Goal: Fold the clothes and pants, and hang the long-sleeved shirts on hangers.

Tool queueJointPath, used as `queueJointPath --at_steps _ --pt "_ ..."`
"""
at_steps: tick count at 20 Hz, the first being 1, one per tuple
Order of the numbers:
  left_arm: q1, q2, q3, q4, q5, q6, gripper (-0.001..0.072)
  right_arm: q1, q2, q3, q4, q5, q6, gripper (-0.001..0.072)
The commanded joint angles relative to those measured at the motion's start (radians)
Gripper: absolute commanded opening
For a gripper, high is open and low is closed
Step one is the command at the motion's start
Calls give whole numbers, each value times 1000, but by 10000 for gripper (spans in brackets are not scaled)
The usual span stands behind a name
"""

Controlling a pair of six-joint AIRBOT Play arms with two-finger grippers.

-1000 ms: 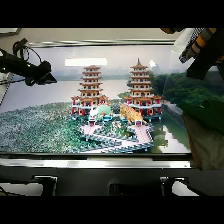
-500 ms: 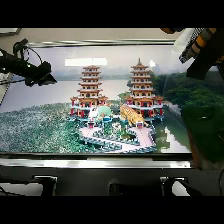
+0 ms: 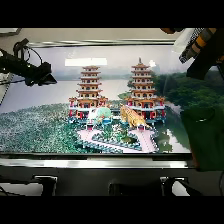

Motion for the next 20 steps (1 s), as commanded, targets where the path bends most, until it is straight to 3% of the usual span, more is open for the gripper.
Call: queueJointPath --at_steps 1,3,5,8,12,20 --pt "-8 2 -18 11 2 95 19 12 1 124 269 -185 -182 73" --pt "-41 24 -84 69 12 159 18 84 1 173 540 -304 -347 33" --pt "-86 98 -241 93 90 214 18 248 0 174 655 -351 -411 33" --pt "-137 261 -515 93 249 257 18 539 0 174 651 -381 -410 33" --pt "-150 362 -647 93 261 306 20 796 0 174 574 -431 -403 34" --pt "-151 361 -648 96 240 296 20 838 0 174 585 -433 -407 35"
